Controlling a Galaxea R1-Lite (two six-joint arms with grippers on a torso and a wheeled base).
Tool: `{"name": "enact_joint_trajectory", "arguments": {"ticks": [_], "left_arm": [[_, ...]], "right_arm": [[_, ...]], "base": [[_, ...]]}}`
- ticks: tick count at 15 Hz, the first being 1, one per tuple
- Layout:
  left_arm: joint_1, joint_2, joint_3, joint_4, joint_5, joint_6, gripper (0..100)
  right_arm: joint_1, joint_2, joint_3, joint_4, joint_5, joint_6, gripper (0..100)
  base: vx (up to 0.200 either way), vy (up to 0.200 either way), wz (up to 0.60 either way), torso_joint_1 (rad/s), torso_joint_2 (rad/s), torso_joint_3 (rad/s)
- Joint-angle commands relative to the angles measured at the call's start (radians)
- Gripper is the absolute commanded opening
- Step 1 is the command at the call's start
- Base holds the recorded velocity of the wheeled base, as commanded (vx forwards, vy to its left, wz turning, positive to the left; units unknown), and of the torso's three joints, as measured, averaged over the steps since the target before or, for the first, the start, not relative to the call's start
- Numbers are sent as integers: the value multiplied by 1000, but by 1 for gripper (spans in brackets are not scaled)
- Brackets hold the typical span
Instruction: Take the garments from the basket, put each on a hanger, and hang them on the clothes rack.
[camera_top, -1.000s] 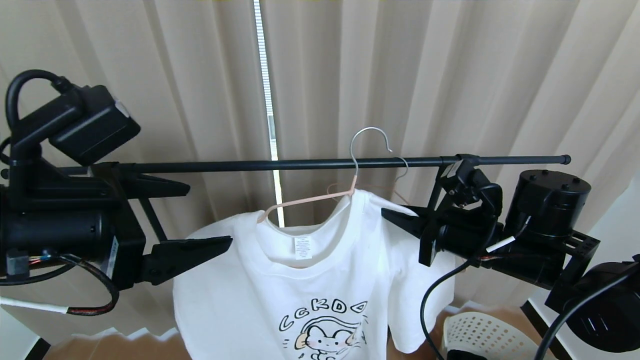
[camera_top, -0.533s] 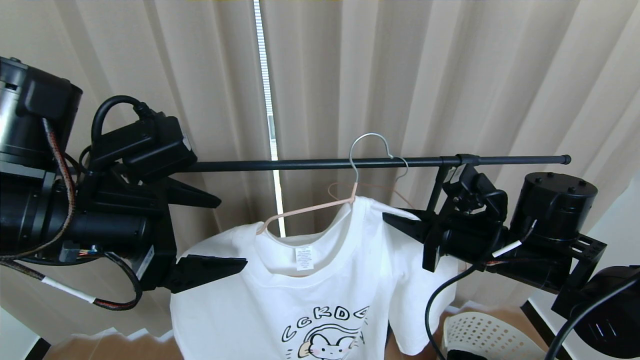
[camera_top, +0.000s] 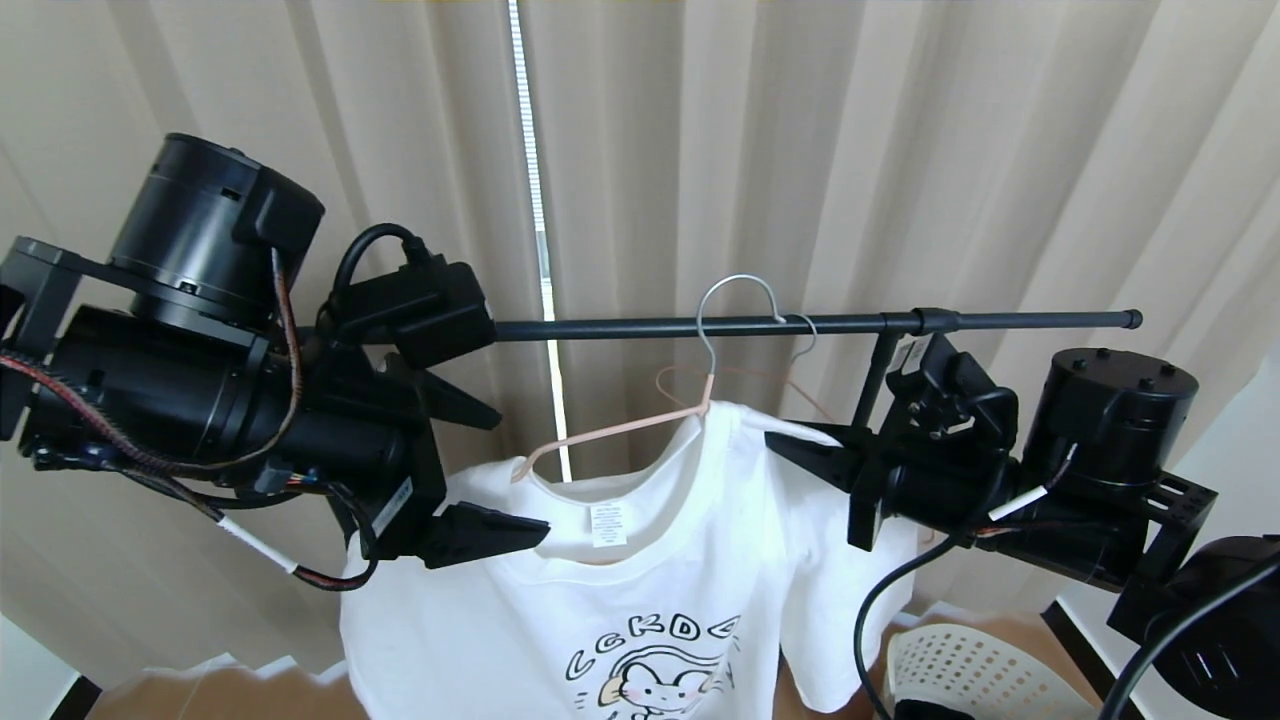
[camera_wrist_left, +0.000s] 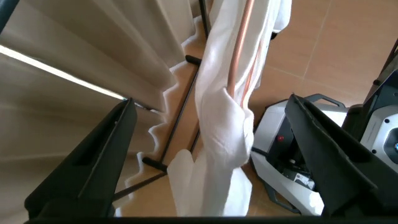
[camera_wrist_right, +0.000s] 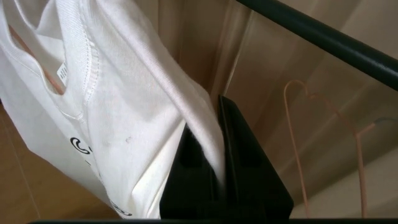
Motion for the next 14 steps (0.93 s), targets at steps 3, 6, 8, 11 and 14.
{"name": "enact_joint_trajectory", "arguments": {"ticks": [3,6,8,11,14], "left_arm": [[-13,71,-27,-1,2,-2,100],[-13,86,-33,-1,4,-2,100],[-14,86,-36,-1,5,-2,100],[-25,88,-36,-1,8,-2,100],[-25,91,-36,-1,11,-5,0]], "right_arm": [[1,-2,-3,0,-1,0,0],[1,-5,-5,0,-4,-2,0],[1,-11,-5,0,-4,-2,0],[1,-19,-3,1,-6,-2,0],[1,-20,-1,0,-6,-2,0]], "base": [[0,0,0,0,0,0],[0,0,0,0,0,0],[0,0,0,0,0,0],[0,0,0,0,0,0],[0,0,0,0,0,0]]}}
